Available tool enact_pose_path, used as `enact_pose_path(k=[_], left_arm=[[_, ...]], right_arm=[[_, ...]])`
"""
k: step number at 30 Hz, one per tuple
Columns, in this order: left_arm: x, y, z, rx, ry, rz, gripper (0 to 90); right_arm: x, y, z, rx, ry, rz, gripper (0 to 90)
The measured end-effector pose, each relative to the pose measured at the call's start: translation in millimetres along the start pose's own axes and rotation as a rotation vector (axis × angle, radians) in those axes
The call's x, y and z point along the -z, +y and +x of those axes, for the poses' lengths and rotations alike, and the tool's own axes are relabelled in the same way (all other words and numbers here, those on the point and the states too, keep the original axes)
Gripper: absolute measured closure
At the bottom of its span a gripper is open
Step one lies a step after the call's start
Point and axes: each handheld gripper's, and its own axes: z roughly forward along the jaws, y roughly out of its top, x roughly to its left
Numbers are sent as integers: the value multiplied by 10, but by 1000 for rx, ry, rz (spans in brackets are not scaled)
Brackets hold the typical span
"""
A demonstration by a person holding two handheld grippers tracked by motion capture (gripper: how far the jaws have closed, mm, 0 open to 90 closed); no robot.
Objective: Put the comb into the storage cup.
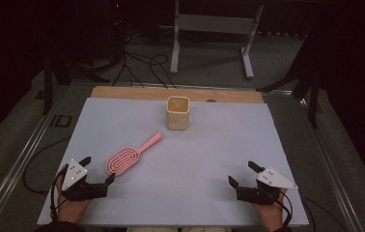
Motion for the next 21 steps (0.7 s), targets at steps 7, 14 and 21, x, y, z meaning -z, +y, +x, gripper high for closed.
enact_pose_path(k=[7,14,21], left_arm=[[-3,2,4,6,0,4,0],[-4,18,-8,25,-6,7,0],[6,115,-16,30,-19,13,0]], right_arm=[[-20,-10,14,1,2,2,93],[-35,-12,31,7,2,-2,93],[-37,-22,22,7,-13,-7,93]])
